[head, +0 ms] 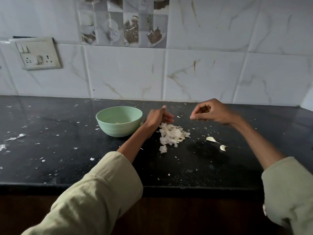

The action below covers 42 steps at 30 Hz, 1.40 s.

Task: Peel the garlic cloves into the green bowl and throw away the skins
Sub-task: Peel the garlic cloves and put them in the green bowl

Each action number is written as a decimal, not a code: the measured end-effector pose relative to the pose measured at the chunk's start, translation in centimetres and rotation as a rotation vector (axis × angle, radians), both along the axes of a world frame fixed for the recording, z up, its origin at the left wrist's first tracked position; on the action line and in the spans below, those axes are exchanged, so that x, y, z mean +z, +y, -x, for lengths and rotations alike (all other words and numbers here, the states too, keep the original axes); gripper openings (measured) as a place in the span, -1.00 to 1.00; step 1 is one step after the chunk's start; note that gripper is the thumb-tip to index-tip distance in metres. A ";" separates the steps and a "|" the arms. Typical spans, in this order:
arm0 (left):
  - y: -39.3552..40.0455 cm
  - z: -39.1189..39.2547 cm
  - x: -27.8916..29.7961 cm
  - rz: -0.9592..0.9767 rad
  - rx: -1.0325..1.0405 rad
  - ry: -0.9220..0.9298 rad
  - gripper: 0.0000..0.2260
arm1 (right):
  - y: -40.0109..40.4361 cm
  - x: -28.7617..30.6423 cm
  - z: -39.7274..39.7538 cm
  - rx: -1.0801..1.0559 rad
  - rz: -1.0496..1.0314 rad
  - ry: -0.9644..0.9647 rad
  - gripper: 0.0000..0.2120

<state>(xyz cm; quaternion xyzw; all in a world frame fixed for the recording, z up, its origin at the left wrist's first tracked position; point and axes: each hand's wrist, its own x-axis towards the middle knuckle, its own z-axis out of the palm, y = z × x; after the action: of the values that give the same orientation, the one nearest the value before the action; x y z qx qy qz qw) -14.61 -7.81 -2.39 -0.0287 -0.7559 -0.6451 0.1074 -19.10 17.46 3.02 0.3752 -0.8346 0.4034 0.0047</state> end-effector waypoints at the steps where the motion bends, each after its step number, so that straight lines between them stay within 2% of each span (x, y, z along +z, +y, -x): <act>1: 0.0 0.1 -0.1 -0.012 0.000 0.012 -0.49 | 1.3 0.1 0.3 -0.013 -0.092 -0.040 -0.78; 4: 0.2 0.1 -0.2 0.031 -0.026 0.041 -0.48 | 4.1 0.9 0.6 -0.014 -0.334 -0.122 -0.73; 8: 0.6 0.2 -0.4 0.104 -0.064 0.061 -0.48 | 4.9 1.1 0.4 0.068 -0.491 -0.232 -0.75; 13: 0.5 0.4 -0.5 0.133 -0.072 0.083 -0.47 | 4.3 0.5 0.7 0.101 -0.602 -0.265 -0.79; 16: 0.7 0.4 -0.5 0.123 -0.052 0.097 -0.46 | 4.1 0.4 1.0 0.113 -0.556 -0.242 -0.79; 23: 0.8 0.7 -0.6 0.177 -0.010 0.078 -0.42 | -1.1 -0.8 2.9 -0.025 -0.171 -0.012 -0.84; 26: 0.7 0.8 -0.6 0.183 0.007 0.066 -0.42 | -2.6 -1.7 3.0 -0.079 -0.175 0.122 -0.89; 28: 0.9 0.5 -0.5 0.210 0.068 0.076 -0.43 | -2.4 -2.0 3.1 -0.095 -0.192 0.146 -0.90; 31: 1.0 0.1 -0.1 0.337 0.270 0.121 -0.44 | -1.8 -2.2 3.1 -0.107 -0.270 0.162 -0.86; 34: 0.3 -0.5 0.6 0.503 0.449 0.135 -0.36 | -1.7 -2.6 3.1 -0.102 -0.314 0.148 -0.83; 37: 0.4 -1.6 0.8 0.585 0.372 -0.051 -0.38 | -2.2 -2.7 2.6 -0.072 -0.310 0.147 -0.85; 39: 0.6 -2.1 0.7 0.572 0.289 -0.161 -0.35 | -2.5 -2.9 2.5 -0.052 -0.298 0.147 -0.86; 42: 0.4 -3.7 1.1 0.465 0.254 -0.139 -0.43 | -2.1 -3.1 2.3 -0.053 -0.295 0.149 -0.86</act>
<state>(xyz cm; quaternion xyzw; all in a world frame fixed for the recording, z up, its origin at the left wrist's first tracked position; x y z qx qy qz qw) -10.95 -7.39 -1.34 0.0870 -0.8869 -0.4358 0.1259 -21.41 15.34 -0.06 0.3785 -0.8917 0.2474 0.0219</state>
